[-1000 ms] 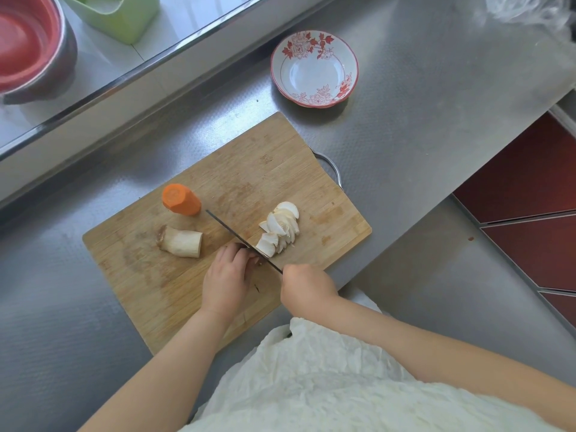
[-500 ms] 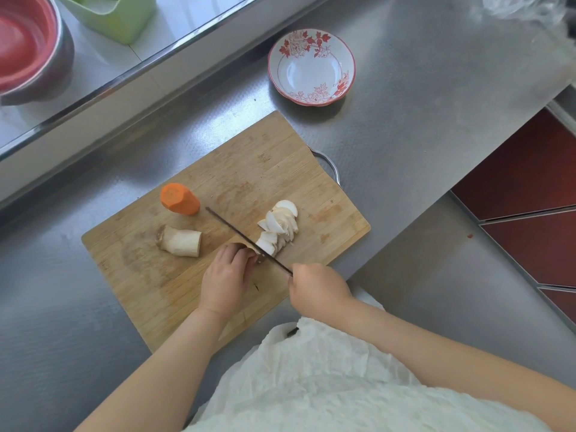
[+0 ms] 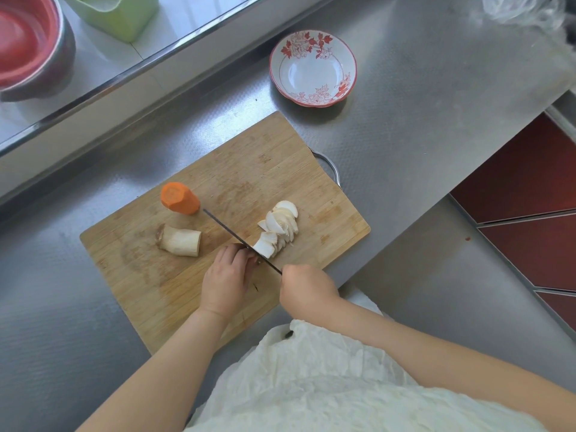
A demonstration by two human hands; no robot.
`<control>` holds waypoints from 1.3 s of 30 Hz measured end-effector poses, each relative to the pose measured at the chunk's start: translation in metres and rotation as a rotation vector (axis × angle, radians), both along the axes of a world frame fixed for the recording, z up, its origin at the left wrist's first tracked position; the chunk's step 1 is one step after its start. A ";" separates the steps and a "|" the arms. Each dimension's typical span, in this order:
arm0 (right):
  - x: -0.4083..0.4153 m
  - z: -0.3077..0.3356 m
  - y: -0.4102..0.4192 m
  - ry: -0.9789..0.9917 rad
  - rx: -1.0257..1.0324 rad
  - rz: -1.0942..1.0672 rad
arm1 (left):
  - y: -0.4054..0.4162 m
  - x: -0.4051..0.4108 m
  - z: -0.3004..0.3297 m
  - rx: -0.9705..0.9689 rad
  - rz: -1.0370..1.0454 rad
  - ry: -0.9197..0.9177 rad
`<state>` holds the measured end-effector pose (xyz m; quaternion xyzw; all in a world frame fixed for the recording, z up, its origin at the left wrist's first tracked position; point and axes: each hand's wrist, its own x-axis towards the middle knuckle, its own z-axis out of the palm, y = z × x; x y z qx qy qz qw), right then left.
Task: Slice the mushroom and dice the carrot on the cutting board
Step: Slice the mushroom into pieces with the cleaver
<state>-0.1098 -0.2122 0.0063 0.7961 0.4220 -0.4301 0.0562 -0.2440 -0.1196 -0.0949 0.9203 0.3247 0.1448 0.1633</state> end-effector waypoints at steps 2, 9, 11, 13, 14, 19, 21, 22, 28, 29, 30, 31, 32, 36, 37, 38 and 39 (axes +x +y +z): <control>-0.001 -0.004 0.003 0.000 -0.017 -0.015 | 0.000 0.000 0.000 0.003 0.006 0.005; 0.006 -0.025 0.004 0.041 -0.023 -0.123 | 0.001 -0.003 0.001 -0.080 0.005 0.001; 0.014 -0.026 0.004 0.095 -0.012 -0.206 | 0.001 -0.005 0.000 -0.109 -0.001 -0.010; 0.019 -0.024 0.003 0.133 0.010 -0.245 | 0.001 -0.006 -0.001 -0.123 -0.006 -0.017; 0.019 -0.021 0.002 0.128 0.023 -0.233 | 0.001 -0.006 -0.001 -0.128 -0.005 -0.021; 0.007 -0.008 -0.009 -0.008 0.097 -0.045 | 0.001 -0.004 -0.003 -0.120 0.025 -0.028; 0.006 -0.004 -0.011 -0.021 0.111 -0.014 | 0.001 -0.004 -0.003 -0.104 0.028 -0.035; 0.005 -0.003 -0.012 -0.025 0.115 -0.008 | 0.001 -0.003 -0.002 -0.094 0.026 -0.041; 0.002 0.005 -0.014 -0.027 0.120 0.014 | 0.000 -0.002 0.004 -0.055 0.006 -0.052; 0.002 0.006 -0.014 -0.030 0.116 0.014 | 0.000 -0.002 0.003 -0.051 0.005 -0.043; 0.002 0.006 -0.014 -0.029 0.111 0.012 | 0.000 -0.003 0.002 -0.047 0.002 -0.031; 0.001 0.006 -0.014 -0.026 0.107 0.009 | 0.000 -0.004 0.000 -0.044 -0.002 -0.018; 0.001 0.006 -0.014 -0.021 0.101 0.007 | 0.001 -0.004 -0.001 -0.042 -0.007 -0.008; -0.001 0.004 -0.009 0.002 0.063 -0.019 | 0.002 -0.005 -0.002 -0.043 -0.022 -0.003; -0.001 0.004 -0.007 0.007 0.053 -0.027 | 0.003 -0.005 -0.002 -0.047 -0.021 -0.004; -0.002 0.003 -0.006 0.011 0.041 -0.033 | 0.003 -0.005 -0.002 -0.048 -0.021 -0.007; -0.003 0.002 -0.004 0.013 0.027 -0.037 | 0.004 -0.005 -0.003 -0.051 -0.022 -0.011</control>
